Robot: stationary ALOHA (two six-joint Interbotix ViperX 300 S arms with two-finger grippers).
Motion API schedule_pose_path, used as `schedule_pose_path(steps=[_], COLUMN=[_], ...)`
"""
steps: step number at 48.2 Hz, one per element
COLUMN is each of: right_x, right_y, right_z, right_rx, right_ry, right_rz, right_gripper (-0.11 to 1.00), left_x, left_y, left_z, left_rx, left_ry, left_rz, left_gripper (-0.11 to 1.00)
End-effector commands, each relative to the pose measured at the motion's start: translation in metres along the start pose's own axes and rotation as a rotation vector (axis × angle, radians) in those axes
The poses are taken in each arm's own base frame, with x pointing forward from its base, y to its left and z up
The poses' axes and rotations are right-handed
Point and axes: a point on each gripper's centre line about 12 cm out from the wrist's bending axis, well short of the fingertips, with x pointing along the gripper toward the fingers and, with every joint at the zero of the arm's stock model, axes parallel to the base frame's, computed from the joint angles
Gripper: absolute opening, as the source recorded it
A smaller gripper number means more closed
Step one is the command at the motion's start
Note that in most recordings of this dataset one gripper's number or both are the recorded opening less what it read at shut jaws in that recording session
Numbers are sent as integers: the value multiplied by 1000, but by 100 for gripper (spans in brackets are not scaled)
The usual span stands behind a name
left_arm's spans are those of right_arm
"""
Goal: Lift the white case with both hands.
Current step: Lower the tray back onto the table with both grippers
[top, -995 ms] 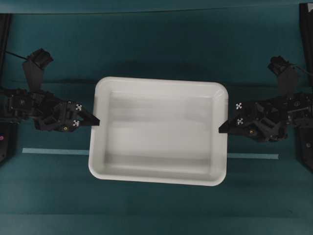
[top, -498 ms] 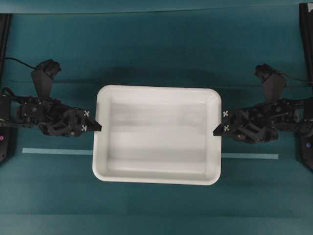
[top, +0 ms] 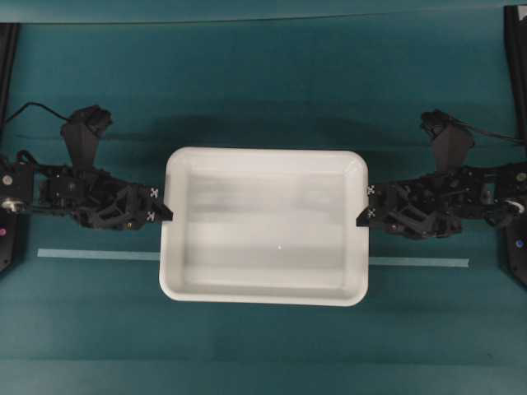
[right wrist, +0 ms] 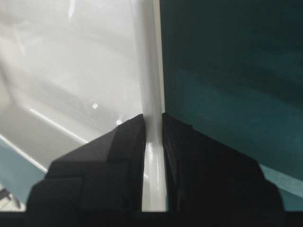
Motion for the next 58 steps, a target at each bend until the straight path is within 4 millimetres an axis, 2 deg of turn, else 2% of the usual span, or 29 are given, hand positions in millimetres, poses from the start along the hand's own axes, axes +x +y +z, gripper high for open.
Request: schedule_pose_path(steps=[1, 26, 58], right_x=[10, 18, 18], right_y=[-17, -30, -17], right_z=[0, 8, 9], right_rx=[12, 41, 35], right_ry=[9, -7, -10], right_rz=[-88, -142, -107], right_gripper=[11, 11, 13], left_x=[7, 12, 9], left_y=[27, 45, 35], left_z=[0, 0, 2], left_rx=[-15, -32, -30], left_ry=[9, 17, 7], left_rz=[104, 176, 133], left_gripper=[5, 5, 5])
